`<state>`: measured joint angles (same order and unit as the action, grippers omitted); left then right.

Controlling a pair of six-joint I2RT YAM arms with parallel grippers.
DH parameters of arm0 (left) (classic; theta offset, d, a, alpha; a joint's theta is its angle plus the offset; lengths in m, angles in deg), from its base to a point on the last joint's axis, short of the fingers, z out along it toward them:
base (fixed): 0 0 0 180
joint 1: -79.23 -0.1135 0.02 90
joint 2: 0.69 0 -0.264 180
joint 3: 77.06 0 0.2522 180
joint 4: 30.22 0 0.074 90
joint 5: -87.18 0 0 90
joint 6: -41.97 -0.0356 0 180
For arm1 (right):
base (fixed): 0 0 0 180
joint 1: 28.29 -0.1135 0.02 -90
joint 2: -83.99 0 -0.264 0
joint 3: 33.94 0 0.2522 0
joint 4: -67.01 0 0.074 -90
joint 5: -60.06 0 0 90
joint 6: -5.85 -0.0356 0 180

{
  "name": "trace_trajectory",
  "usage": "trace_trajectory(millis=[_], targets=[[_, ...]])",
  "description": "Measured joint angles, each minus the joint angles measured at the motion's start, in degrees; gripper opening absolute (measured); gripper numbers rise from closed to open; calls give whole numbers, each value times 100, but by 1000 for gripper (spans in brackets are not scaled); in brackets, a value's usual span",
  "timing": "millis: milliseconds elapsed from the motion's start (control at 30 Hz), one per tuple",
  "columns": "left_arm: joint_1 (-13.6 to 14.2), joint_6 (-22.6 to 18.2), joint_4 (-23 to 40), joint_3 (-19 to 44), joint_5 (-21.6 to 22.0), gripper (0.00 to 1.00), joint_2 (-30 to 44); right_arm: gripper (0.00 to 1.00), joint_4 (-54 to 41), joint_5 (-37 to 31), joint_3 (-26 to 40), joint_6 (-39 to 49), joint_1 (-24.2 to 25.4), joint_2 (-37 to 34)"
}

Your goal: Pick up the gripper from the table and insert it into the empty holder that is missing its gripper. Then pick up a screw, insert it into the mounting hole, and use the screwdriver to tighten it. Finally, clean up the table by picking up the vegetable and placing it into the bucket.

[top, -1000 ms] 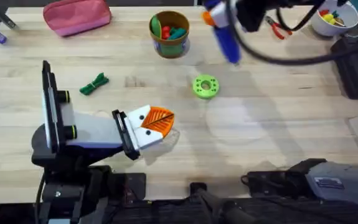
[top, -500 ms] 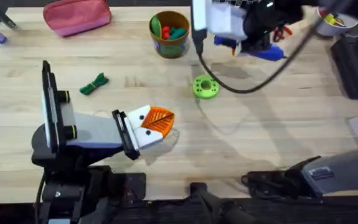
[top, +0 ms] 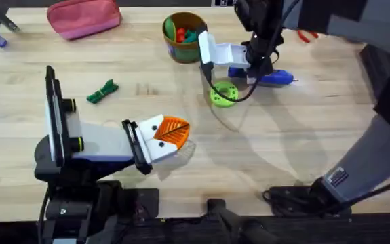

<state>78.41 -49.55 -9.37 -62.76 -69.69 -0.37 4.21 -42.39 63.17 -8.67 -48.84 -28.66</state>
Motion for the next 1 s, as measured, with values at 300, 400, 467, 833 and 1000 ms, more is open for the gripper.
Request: trace_trajectory(millis=[300, 400, 467, 833, 1000], targets=[[0, -2, 0, 0, 1, 16, 0, 882, 103, -97, 49, 4, 11, -34], [0, -8, 0, 0, 0, 16, 0, 990, 105, -127, 59, -4, 11, -34], [0, -13, 0, 0, 2, 16, 0, 992, 107, -129, 61, -42, 11, -32], [0, -13, 0, 0, 1, 16, 0, 992, 125, -146, 147, -1360, -184, 1136], [0, -13, 0, 0, 0, 16, 0, 993, 122, -144, 535, -2866, -315, 1948]])
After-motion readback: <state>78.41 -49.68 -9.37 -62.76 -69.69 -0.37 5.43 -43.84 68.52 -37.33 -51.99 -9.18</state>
